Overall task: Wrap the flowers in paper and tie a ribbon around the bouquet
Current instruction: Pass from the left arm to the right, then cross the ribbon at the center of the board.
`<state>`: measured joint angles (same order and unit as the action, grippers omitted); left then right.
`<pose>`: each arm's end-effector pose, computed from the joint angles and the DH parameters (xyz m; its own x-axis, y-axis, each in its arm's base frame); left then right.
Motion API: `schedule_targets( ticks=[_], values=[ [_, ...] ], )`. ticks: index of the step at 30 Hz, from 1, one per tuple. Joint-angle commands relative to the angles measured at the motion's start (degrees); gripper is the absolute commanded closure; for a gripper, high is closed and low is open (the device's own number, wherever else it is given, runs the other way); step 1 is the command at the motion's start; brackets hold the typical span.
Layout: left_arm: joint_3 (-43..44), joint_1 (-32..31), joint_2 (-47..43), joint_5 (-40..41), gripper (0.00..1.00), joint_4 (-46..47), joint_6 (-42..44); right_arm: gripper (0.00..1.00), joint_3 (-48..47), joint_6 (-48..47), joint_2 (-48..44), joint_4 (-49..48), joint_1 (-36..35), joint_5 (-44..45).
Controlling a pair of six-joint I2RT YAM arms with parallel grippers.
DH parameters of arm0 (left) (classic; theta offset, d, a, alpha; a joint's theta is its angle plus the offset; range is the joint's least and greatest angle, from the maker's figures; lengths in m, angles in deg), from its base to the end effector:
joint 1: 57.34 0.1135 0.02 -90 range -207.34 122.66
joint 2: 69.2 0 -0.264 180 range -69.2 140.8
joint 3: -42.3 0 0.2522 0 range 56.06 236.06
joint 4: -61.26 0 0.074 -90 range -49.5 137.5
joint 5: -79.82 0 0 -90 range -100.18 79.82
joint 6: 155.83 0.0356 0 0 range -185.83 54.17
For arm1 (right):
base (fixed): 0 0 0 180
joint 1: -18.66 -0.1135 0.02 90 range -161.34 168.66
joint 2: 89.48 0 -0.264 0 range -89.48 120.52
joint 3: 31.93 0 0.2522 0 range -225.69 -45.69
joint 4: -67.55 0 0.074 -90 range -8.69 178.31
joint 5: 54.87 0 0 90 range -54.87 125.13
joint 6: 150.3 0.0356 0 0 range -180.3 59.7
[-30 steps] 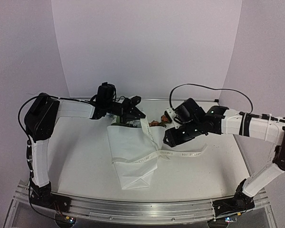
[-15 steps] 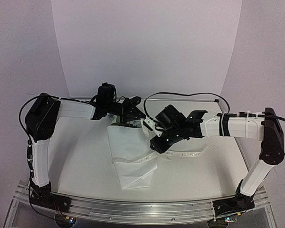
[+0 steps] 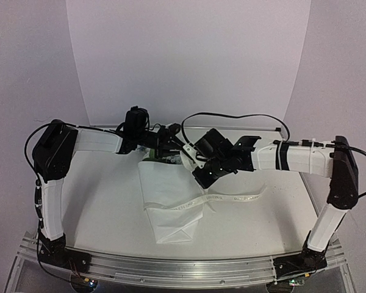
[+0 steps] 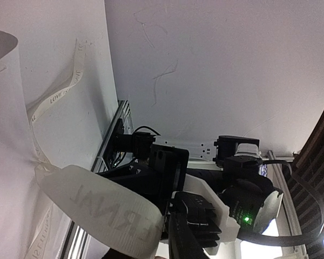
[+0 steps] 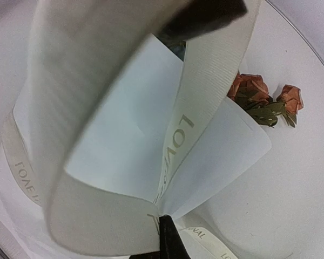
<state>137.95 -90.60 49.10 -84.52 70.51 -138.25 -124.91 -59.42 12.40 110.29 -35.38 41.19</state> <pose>0.3652 -0.2805 0.2294 -0.9463 0.3129 -0.0811 0.0965 0.0342 -0.9947 0.2329 0.3146 0.2470 -0.4722 -0.6248 -0.6218 -0.7593 0.6466 -0.0732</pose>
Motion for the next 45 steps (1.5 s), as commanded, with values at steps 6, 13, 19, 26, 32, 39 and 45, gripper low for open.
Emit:
schedule_targets(
  ticks=[6,13,19,26,32,39,45],
  values=[
    [-1.1,2.3,-6.9,9.2,0.52,-15.1,18.1,1.0,-7.3,2.9,-4.4,12.4,2.1,-2.4],
    [-4.9,3.5,-15.2,20.1,0.42,-28.5,32.9,1.0,-15.7,8.1,-3.4,22.0,5.4,-8.7],
    [-11.4,3.4,-23.4,32.2,0.41,-39.5,46.1,1.0,-21.1,19.3,-3.4,25.7,9.6,-17.6],
    [-19.9,-3.1,-32.3,44.7,0.43,-45.2,55.3,1.0,-25.3,31.3,-3.6,27.7,11.2,-23.1],
    [-24.5,-9.6,-35.5,49.9,0.43,-44.1,59.7,1.0,-24.9,39.8,-4.9,28.2,11.9,-25.2],
    [-25.2,-16.1,-34.1,56.0,0.45,-44.1,65.7,1.0,-15.4,49.6,-8.6,20.7,11.7,-27.6],
    [-23.1,-20.5,-29.4,59.0,0.49,-44.5,69.0,1.0,-9.9,54.6,-9.8,14.5,10.9,-26.2]
  ],
)
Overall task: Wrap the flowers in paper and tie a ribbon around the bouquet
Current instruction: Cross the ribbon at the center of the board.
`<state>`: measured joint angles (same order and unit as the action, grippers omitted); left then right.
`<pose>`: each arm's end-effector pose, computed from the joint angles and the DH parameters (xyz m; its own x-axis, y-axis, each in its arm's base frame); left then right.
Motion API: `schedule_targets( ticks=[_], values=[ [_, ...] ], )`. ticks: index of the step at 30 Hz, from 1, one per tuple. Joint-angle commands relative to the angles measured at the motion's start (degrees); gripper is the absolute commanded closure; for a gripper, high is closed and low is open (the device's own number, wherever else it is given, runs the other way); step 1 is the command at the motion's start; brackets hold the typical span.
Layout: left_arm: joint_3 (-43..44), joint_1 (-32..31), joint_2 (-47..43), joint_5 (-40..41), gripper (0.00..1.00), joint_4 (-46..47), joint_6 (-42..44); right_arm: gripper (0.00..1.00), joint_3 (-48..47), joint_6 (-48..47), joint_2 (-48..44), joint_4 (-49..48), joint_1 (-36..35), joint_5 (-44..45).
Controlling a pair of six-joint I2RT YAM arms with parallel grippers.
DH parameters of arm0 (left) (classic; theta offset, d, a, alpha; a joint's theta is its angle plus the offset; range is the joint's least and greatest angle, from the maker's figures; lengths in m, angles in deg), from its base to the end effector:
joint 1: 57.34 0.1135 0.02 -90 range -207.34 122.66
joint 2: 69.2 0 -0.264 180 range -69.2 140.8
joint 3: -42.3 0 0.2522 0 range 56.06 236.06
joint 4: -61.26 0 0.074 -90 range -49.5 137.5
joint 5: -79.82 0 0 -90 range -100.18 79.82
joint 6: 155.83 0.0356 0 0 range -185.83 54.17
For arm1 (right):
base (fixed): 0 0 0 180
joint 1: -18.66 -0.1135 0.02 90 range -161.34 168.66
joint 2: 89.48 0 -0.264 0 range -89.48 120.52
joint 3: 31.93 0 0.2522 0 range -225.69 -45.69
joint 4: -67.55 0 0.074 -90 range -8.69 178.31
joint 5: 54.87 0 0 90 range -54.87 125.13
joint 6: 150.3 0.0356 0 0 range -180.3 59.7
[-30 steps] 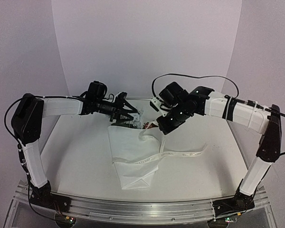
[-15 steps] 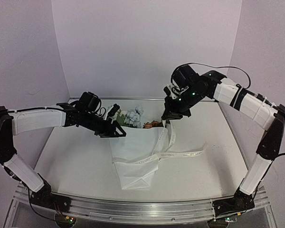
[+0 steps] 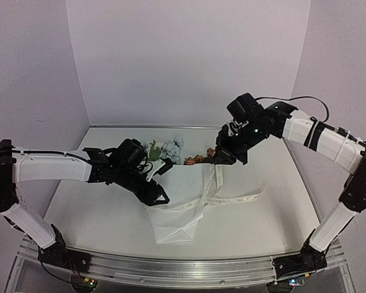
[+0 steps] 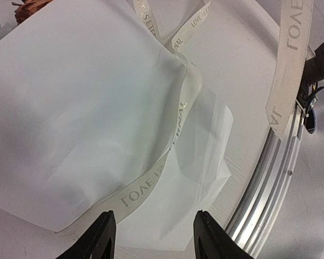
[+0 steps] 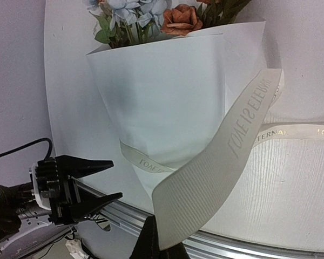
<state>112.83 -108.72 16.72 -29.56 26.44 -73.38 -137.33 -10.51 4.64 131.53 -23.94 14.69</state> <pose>0.1863 -0.2521 0.2272 -0.5897 0.5396 -0.6009 0.7990 0.4981 -0.3369 0.2502 0.2470 0.3407 -0.9814 0.0697 -0.1791 -0.0629 0.7640 0.6421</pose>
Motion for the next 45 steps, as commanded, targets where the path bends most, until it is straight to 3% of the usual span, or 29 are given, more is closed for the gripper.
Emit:
schedule_targets(
  ticks=[1,19,23,28,30,45],
  values=[
    [2.6,-3.0,3.6,4.4,0.49,-0.6,4.4,1.0,2.5,5.9,-1.7,-7.2,-0.6,0.3],
    [7.0,-5.5,12.6,10.3,0.53,-3.2,6.5,1.0,5.7,9.2,0.4,-17.9,-0.9,-0.7],
    [8.3,-5.6,14.1,11.9,0.62,-3.3,6.6,1.0,7.3,9.7,0.3,-20.0,-0.9,-0.6],
    [9.2,-5.5,14.2,14.3,0.96,-2.3,6.3,1.0,11.9,11.7,-0.6,-27.5,-1.6,0.3],
    [9.4,-5.4,13.4,14.8,1.0,-1.8,6.4,1.0,13.4,12.1,-0.5,-30.5,-2.3,0.9],
    [12.6,4.0,11.0,1.0,1.0,-1.7,4.7,1.0,22.2,14.7,4.4,-49.5,-7.6,-2.7]
  ],
)
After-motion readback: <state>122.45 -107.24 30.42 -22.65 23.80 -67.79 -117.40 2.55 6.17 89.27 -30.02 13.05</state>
